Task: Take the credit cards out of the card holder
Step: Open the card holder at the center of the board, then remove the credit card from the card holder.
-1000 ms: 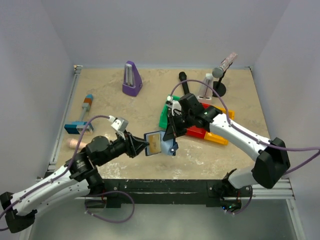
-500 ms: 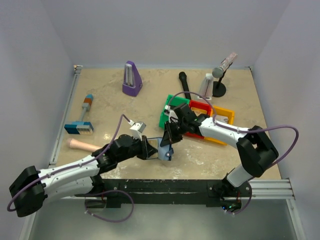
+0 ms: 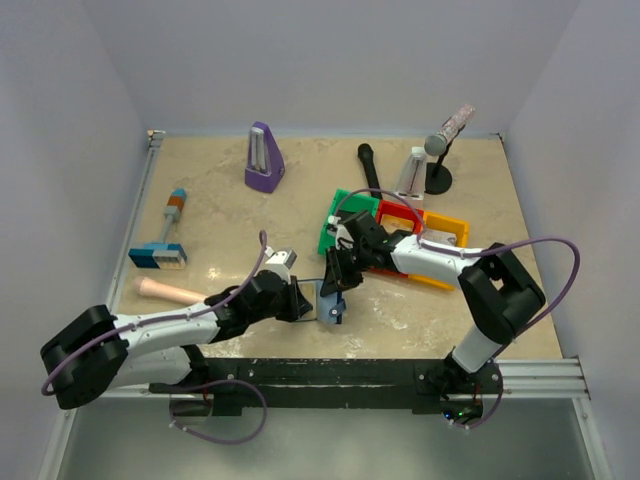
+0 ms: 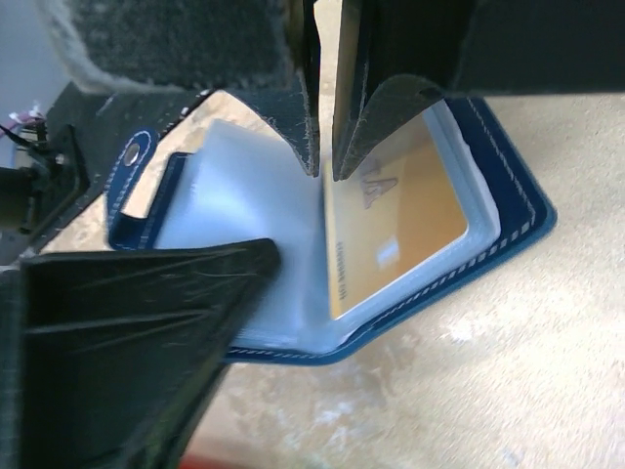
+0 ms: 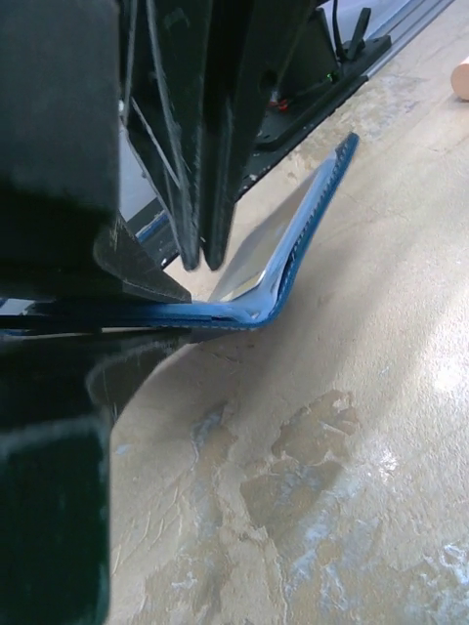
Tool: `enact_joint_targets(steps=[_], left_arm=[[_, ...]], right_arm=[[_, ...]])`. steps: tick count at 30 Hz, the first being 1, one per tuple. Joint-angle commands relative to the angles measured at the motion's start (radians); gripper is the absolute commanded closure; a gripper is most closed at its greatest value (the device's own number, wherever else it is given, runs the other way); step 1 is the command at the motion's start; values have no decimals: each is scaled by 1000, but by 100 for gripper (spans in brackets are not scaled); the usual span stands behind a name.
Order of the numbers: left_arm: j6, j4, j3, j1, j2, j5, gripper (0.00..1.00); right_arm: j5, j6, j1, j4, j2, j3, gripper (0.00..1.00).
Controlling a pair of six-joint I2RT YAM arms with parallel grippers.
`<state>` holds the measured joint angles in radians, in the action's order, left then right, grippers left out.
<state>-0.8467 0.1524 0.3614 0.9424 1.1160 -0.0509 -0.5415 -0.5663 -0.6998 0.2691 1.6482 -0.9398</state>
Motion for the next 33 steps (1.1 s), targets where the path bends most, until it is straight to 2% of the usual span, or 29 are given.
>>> enact_joint_targets(steps=[1,8,11,18,22,24,27,33], left_arm=[[-25,45,14,-2,50,-29,85],[-14,6,45,-2,93,-46,85],[-12,-4,50,-2,107,-50,85],[-11,-16,63,-2,136,-60,85],[-32,-20,71,-1,157,-69,86],[-48,-24,74,-1,168,-70,87],[-60,-33,91,7,174,-75,87],[-58,-36,103,27,131,-89,87]], right_arm=[[-6,5,-3,-13,-16,3,72],[34,22,-1,47,-47,-4,53],[77,32,-1,82,-89,-1,48],[239,83,-3,217,-266,-10,48],[160,86,-15,151,-389,2,56],[120,91,-56,127,-398,-14,59],[155,108,-134,151,-363,-63,58],[164,45,-147,102,-335,-30,53]])
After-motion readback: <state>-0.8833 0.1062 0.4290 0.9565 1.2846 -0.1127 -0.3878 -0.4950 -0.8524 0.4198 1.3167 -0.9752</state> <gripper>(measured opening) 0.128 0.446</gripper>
